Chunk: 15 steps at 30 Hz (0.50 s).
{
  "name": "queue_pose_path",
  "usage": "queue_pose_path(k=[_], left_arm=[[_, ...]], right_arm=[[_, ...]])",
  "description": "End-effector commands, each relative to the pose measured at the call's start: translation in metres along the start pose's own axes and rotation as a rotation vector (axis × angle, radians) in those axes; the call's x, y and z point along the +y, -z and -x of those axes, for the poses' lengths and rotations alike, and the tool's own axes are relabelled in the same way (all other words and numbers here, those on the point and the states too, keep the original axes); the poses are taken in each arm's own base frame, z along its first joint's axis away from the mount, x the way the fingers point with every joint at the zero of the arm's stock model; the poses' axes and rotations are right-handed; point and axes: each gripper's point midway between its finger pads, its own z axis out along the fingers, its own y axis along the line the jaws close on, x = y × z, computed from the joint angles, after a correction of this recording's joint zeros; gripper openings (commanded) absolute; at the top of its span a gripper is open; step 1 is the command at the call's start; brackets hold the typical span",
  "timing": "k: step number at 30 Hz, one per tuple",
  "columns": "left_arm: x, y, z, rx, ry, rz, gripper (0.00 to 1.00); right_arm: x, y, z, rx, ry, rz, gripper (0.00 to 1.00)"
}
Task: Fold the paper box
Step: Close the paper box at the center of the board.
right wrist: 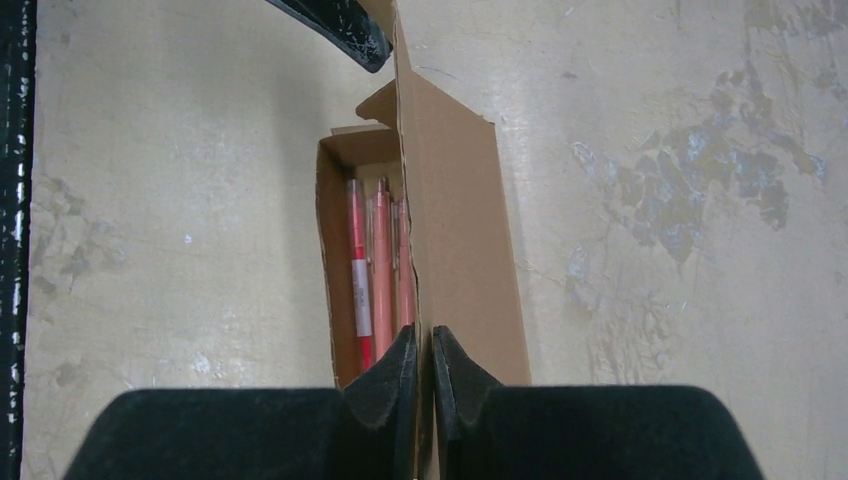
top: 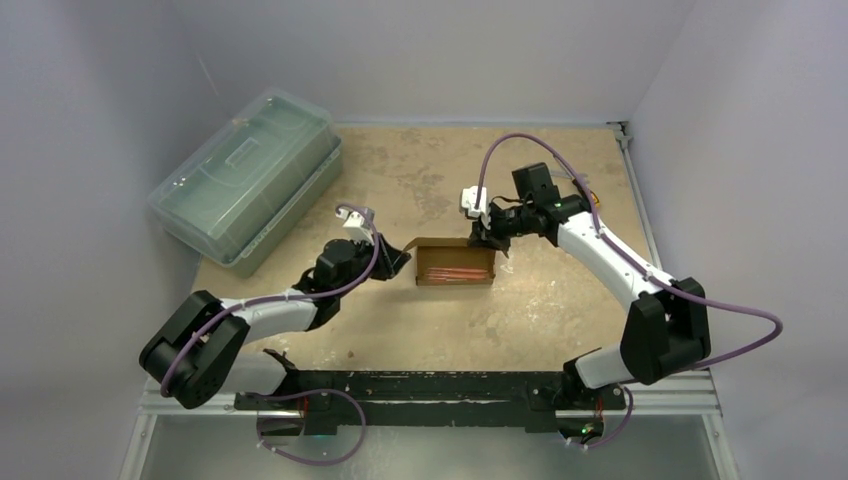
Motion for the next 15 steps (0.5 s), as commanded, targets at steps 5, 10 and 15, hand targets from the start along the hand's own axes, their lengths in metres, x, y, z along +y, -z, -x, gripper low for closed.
queue_pose_path(k=[5,10,15], left_arm=[[0.013,0.021,0.009,-0.026,-0.013,0.092,0.23],[0.021,0.046,0.030,-0.088,-0.041,0.180,0.28],[0.009,0.056,0.049,-0.133,-0.069,0.164,0.40]], right_arm=[[0.014,-0.002,-0.006,0.022,0.032,0.089,0.11],[0.027,-0.008,-0.019,0.041,0.027,0.157,0.14],[0.038,-0.012,-0.027,0.056,0.019,0.216,0.33]])
